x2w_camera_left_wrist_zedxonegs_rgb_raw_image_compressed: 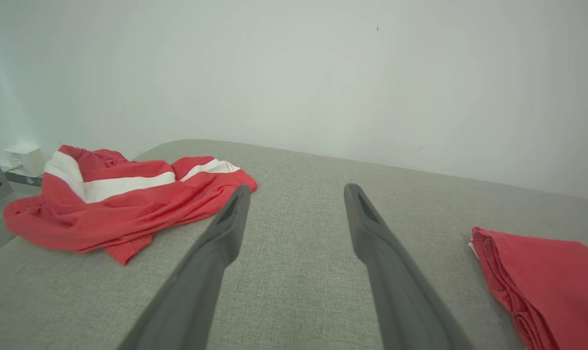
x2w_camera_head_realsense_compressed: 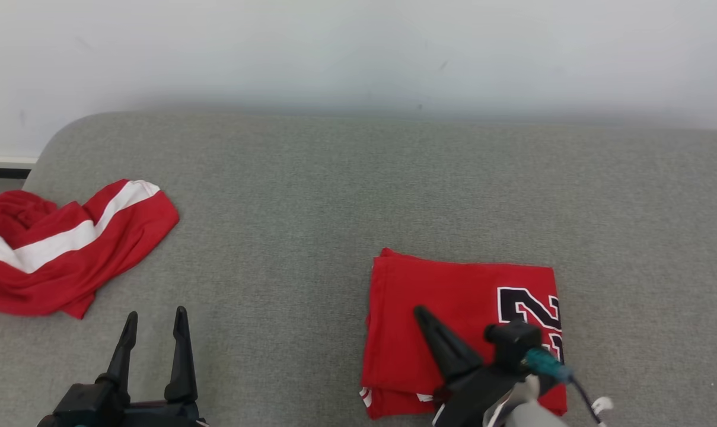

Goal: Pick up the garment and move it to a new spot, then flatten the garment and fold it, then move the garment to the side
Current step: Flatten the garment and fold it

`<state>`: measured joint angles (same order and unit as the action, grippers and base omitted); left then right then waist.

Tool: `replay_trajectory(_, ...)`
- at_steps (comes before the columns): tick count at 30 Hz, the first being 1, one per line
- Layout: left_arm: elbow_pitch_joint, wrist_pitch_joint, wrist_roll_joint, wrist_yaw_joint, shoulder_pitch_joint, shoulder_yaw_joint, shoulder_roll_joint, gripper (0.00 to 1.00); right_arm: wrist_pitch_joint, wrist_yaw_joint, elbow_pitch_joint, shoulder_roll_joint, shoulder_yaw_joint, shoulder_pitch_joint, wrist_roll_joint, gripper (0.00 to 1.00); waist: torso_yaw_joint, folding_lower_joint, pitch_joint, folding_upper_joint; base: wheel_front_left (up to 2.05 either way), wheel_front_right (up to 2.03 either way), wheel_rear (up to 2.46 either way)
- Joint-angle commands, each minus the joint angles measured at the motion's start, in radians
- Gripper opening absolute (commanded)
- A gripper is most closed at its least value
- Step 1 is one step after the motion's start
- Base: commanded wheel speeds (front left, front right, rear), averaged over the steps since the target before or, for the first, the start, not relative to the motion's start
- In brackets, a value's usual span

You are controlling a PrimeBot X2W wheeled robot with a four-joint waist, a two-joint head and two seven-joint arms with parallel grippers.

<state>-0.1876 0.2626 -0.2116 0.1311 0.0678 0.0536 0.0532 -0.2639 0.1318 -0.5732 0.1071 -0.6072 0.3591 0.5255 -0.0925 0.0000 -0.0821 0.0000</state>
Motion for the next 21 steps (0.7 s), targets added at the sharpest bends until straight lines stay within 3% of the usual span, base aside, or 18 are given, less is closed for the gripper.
replay_trajectory(1, 0.006, 0.003, 0.012, -0.001, -0.009, 0.001, 0.000, 1.00, 0.000, -0.002, 0.018, 0.005, 0.024, -0.008, -0.014, 0.00, 0.015, 0.0000, 0.005, 0.0000, 0.00, 0.00, 0.00)
replay_trajectory(12, 0.022, 0.003, 0.021, -0.001, -0.031, 0.007, 0.012, 1.00, 0.000, -0.002, 0.193, 0.038, 0.315, -0.124, -0.134, 0.00, 0.063, 0.0000, 0.034, 0.0000, 0.00, 0.00, 0.00)
replay_trajectory(21, 0.022, 0.003, 0.023, -0.001, -0.049, 0.004, 0.015, 1.00, 0.000, -0.002, 0.287, 0.040, 0.444, -0.236, -0.195, 0.00, 0.095, 0.0000, 0.055, 0.0000, 0.00, 0.00, 0.00)
